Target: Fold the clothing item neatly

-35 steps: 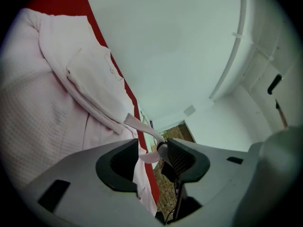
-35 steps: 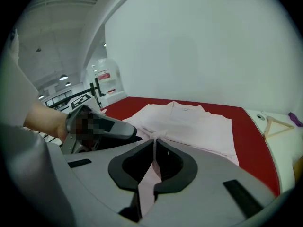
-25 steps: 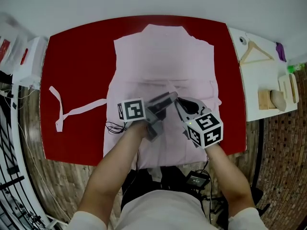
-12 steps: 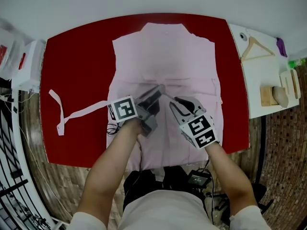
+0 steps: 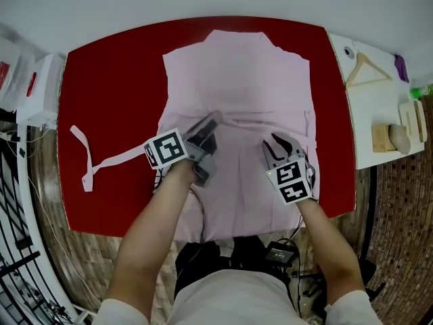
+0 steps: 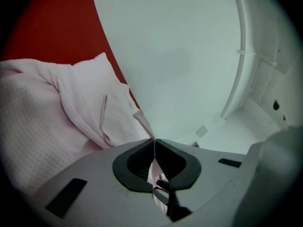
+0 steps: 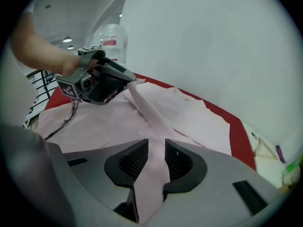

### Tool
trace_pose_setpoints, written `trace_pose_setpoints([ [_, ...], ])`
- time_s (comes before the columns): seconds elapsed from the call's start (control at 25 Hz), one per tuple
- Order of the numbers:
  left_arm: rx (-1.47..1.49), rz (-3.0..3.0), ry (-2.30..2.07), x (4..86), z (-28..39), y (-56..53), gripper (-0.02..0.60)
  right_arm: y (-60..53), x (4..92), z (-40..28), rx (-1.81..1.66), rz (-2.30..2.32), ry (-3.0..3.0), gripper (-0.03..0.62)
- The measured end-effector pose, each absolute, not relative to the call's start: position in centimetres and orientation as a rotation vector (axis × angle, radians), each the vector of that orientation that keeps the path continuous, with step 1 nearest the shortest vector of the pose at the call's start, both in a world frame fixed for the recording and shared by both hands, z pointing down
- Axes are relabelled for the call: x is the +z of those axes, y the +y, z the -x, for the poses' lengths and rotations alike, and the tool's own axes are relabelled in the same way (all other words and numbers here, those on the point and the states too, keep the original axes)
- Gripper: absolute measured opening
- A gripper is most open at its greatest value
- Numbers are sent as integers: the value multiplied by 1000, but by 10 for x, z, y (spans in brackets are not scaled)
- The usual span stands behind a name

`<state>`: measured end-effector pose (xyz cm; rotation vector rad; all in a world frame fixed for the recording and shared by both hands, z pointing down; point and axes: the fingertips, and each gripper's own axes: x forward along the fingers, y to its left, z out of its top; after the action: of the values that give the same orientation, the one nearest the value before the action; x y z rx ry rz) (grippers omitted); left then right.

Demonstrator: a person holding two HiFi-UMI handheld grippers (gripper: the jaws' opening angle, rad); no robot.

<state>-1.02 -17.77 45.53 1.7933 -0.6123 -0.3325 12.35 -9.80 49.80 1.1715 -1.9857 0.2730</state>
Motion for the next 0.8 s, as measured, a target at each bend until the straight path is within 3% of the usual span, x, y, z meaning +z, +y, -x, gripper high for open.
trace_pose_setpoints([
  [0.8,-105,-1625,-894,528,40,-197,16,-111,533,-197,541,-1333,-1881,91],
])
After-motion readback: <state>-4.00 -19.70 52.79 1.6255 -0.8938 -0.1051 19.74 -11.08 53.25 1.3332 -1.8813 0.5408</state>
